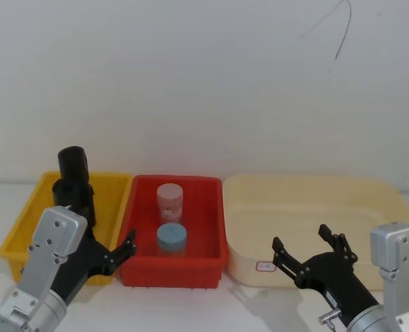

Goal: Pick up the garbage bag with the one hand and transfer it to the other hand.

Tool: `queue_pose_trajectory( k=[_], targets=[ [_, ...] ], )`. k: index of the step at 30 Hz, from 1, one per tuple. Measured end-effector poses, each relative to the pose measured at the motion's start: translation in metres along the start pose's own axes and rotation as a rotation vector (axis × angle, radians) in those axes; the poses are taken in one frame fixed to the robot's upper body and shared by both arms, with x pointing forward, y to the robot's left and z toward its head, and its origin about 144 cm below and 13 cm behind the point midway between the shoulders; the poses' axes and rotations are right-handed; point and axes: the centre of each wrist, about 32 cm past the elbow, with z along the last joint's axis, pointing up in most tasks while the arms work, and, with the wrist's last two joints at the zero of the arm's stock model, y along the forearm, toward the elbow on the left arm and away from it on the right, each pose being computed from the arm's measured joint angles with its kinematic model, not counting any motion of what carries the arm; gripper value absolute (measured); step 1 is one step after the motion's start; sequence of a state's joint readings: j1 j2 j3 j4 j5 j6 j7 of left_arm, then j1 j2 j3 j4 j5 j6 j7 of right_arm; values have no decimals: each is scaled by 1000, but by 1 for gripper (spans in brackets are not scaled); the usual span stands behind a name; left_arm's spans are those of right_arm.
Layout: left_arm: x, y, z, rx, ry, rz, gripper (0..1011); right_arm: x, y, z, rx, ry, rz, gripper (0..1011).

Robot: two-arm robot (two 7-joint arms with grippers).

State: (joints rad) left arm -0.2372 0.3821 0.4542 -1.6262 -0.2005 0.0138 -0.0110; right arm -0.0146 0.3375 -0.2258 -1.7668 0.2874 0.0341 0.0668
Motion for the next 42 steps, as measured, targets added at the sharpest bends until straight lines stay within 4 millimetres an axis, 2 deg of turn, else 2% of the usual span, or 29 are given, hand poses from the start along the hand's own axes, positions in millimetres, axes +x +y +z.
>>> queue_pose_trajectory(
  k=[24, 30, 42],
  targets=[
    [3, 0, 0, -11, -7, 3, 1000, 0, 0, 0, 0, 0, 0, 1000],
    [17, 4, -3, -38, -29, 13, 1000, 0, 0, 0, 0, 0, 0, 1000],
    [55, 25, -16, -25, -46, 51, 1000, 0, 0, 0, 0, 0, 0, 1000]
  ],
)
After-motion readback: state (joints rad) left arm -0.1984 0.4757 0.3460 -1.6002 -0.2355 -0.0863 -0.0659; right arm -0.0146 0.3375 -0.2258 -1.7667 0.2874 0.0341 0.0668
